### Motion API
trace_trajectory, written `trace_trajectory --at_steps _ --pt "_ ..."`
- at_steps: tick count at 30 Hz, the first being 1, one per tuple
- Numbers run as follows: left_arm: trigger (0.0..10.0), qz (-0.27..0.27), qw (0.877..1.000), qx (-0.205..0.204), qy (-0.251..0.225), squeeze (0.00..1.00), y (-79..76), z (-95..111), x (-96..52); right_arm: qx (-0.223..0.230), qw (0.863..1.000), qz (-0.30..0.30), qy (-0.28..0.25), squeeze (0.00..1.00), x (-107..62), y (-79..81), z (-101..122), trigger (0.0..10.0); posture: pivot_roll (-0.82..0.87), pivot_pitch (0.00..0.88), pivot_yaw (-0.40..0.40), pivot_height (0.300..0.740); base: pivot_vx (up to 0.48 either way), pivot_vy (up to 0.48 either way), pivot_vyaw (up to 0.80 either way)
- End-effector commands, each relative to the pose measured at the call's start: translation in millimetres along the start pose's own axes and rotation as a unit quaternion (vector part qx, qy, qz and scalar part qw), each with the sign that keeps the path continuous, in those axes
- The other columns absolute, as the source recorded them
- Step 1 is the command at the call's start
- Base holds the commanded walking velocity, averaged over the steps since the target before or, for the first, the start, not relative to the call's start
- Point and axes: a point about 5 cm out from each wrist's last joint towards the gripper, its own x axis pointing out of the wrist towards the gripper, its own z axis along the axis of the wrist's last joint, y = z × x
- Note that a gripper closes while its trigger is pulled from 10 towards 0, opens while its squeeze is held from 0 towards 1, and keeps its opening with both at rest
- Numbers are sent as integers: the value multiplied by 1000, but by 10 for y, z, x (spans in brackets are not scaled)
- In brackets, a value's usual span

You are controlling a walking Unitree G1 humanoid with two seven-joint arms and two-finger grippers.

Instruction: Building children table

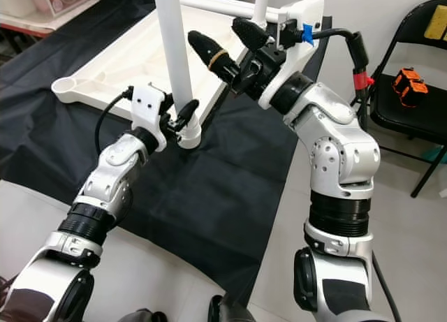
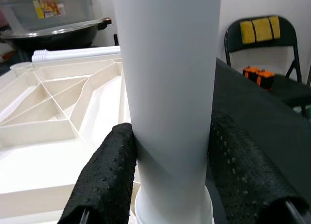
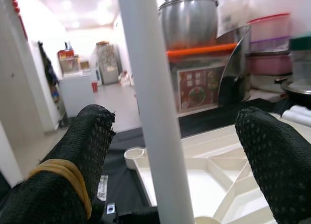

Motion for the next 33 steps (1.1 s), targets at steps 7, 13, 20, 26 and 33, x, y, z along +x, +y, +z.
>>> trace_trajectory --at_steps 7,13,20,26,33 --pt "0 -25 998 35 36 0 -51 -191 -85 -5 999 -16 27 0 -3 -9 -123 10000 -69 175 -8 740 0 0 0" --pt "0 -54 997 48 33 0 -127 -214 -92 -47 987 -145 53 0 -26 -248 -231 10000 -68 176 -8 740 0 0 0" --pt "1137 -118 991 57 37 0 -269 -245 -89 -34 996 -86 -1 0 -66 -92 -138 10000 -65 178 -8 740 0 0 0" --pt "4941 -254 967 -3 10 0 -504 -167 -138 -32 997 -71 -8 0 -87 -79 -100 10000 -69 177 -7 740 0 0 0" --pt "5843 -392 918 -54 2 0 -526 -103 -272 -35 997 -67 -7 0 -84 -81 -73 10000 -79 175 -1 740 0 0 0"
